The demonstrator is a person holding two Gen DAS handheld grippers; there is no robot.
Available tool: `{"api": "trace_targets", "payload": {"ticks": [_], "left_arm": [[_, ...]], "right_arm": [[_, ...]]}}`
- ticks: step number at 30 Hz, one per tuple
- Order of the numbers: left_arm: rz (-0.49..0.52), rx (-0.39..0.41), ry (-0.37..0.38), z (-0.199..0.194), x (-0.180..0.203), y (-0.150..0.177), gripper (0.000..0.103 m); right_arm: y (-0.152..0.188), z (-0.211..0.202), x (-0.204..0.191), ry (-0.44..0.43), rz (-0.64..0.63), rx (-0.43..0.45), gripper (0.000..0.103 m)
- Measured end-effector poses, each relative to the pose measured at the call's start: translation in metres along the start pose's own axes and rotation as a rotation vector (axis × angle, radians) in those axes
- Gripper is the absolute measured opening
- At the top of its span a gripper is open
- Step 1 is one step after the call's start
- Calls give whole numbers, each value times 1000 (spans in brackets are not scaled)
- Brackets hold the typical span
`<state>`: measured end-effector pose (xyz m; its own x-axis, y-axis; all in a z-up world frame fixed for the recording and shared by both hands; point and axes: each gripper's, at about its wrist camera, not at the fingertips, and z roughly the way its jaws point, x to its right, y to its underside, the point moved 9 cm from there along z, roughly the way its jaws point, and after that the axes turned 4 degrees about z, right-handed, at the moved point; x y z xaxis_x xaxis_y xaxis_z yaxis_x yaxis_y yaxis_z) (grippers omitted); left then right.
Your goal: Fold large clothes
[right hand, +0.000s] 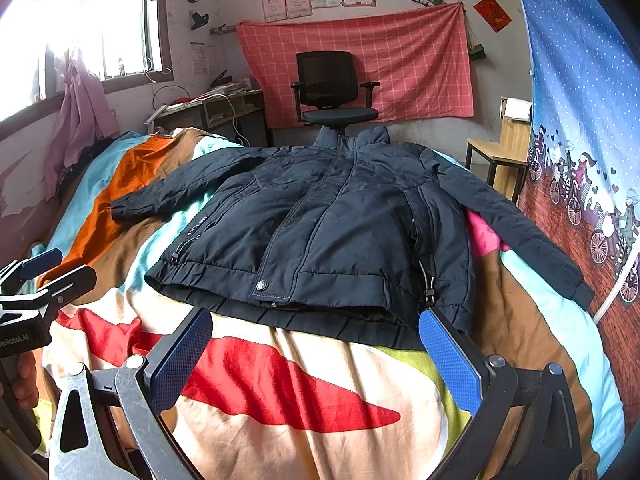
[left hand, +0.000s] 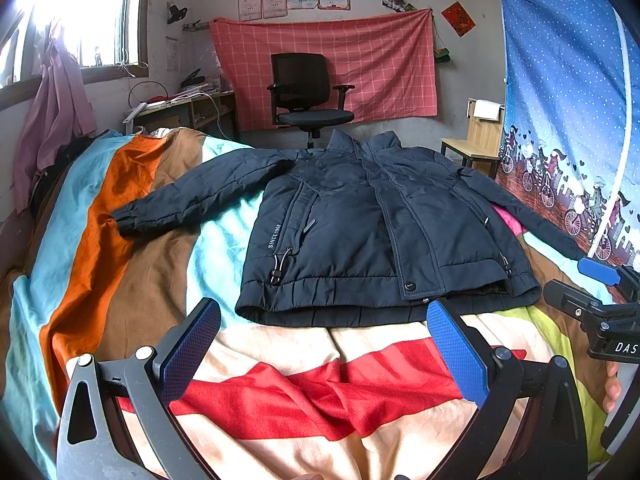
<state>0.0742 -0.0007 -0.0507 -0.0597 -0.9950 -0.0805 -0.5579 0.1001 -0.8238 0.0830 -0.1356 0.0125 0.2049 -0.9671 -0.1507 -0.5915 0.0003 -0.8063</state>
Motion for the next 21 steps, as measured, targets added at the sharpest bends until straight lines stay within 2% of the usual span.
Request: {"api": "trace_targets", "payload": {"ticks": [21], "left_arm": [[1, 1, 1, 0, 2, -4, 101]], "right_arm": [[0, 1, 0, 1, 2, -1, 103]]}}
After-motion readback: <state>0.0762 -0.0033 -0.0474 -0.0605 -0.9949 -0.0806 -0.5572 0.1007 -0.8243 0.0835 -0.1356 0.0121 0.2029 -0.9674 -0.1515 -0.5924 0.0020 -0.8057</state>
